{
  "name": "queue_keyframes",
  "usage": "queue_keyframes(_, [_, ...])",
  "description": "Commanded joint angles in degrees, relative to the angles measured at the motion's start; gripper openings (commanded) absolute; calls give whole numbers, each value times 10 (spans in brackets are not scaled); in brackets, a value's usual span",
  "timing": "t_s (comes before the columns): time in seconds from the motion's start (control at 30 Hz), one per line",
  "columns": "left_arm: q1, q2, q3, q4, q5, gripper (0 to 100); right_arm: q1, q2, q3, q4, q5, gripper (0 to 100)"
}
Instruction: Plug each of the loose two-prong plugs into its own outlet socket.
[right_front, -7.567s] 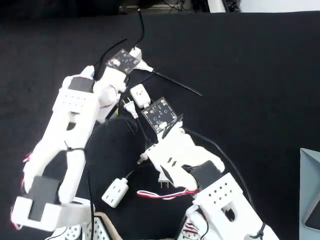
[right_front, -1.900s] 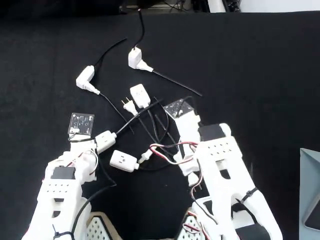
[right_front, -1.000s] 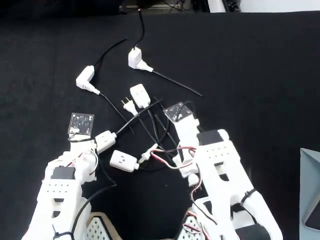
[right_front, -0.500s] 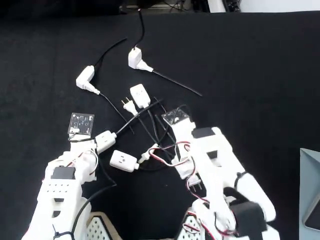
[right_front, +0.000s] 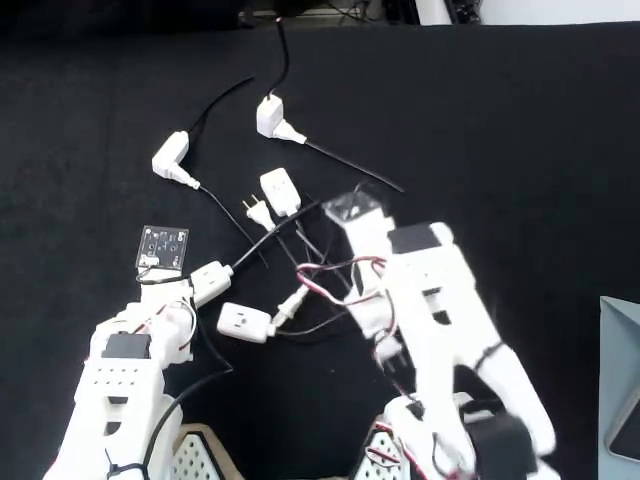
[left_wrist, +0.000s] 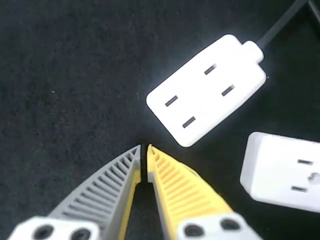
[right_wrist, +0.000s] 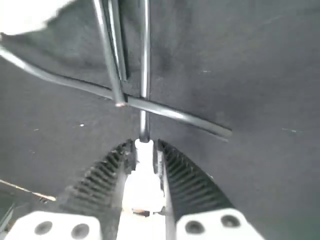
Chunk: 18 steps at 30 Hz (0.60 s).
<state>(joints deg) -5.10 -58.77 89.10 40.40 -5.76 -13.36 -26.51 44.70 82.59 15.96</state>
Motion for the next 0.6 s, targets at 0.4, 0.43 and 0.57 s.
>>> queue_keyframes(0.4, [7, -7, -1, -6, 2, 41, 31, -116, -281, 135, 25, 11])
queue_keyframes(0.43, [7, -7, -1, -6, 2, 41, 32, -116, -281, 122, 24, 11])
queue_keyframes(0.57, [7, -7, -1, -6, 2, 41, 85, -117, -293, 59, 25, 11])
